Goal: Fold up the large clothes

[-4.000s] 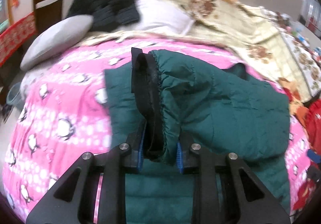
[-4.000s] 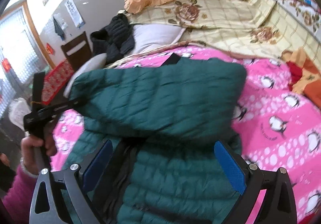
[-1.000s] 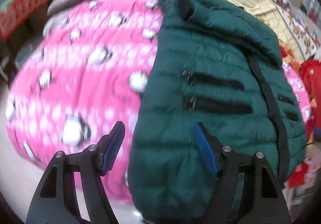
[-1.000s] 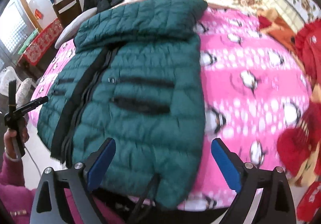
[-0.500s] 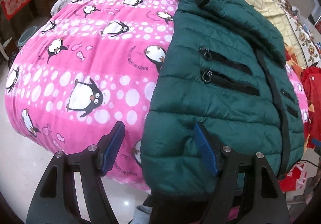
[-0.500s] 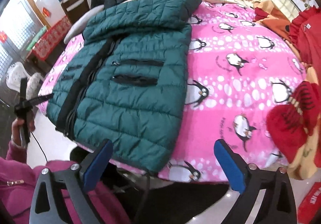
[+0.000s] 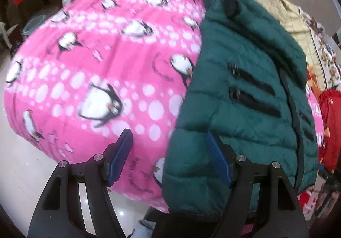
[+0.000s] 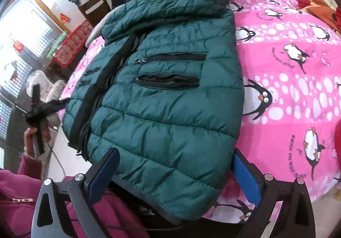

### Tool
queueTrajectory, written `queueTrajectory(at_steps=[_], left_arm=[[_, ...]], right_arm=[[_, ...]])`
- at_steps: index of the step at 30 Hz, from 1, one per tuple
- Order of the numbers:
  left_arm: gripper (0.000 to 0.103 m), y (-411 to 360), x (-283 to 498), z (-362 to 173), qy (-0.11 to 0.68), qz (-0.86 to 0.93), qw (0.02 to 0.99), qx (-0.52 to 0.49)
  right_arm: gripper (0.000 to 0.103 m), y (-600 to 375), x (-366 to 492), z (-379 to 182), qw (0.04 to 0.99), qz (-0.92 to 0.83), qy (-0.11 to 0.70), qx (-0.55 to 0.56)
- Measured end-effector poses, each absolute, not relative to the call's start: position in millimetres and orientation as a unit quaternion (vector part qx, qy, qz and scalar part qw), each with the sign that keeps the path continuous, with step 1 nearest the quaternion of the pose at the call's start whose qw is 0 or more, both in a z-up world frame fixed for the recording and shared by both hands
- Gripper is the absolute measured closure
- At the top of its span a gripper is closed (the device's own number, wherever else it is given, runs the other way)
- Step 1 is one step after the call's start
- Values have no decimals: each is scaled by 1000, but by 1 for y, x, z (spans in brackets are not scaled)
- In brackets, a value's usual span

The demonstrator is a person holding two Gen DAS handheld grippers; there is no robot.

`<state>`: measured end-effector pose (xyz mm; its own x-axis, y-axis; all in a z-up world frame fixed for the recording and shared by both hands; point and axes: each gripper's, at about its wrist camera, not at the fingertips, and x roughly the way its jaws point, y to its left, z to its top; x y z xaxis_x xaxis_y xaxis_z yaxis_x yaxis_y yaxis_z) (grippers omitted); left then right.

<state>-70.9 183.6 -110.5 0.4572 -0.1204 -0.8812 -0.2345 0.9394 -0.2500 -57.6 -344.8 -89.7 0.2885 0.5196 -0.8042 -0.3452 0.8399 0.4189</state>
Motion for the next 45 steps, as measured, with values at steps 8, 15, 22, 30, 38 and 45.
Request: queueTrajectory(at_steps=[8,15,22,30,38,45], left_arm=[[31,161,-69,-116,543,-34,827,-141],[31,161,-73,-120,545,-42,824,-149],[28,143,-73,-123,548,-62,826,-116],[22,148,-77,-127,535,-60,829,-151],[21,139,-75,-124,543,-43,827,-137],[21,136,-75,-123,544,-31,830,-121]], right_arm=[[3,-352,-55,-96,791,277,535,107],[3,-346,-57,-99,789,289,533,102],[3,-345,-57,-92,788,321,509,129],[38,-331,-60,-103,776,337,526,91],[47,-321,-61,-109,778,332,529,70],[70,-321,-69,-79,812,332,477,48]])
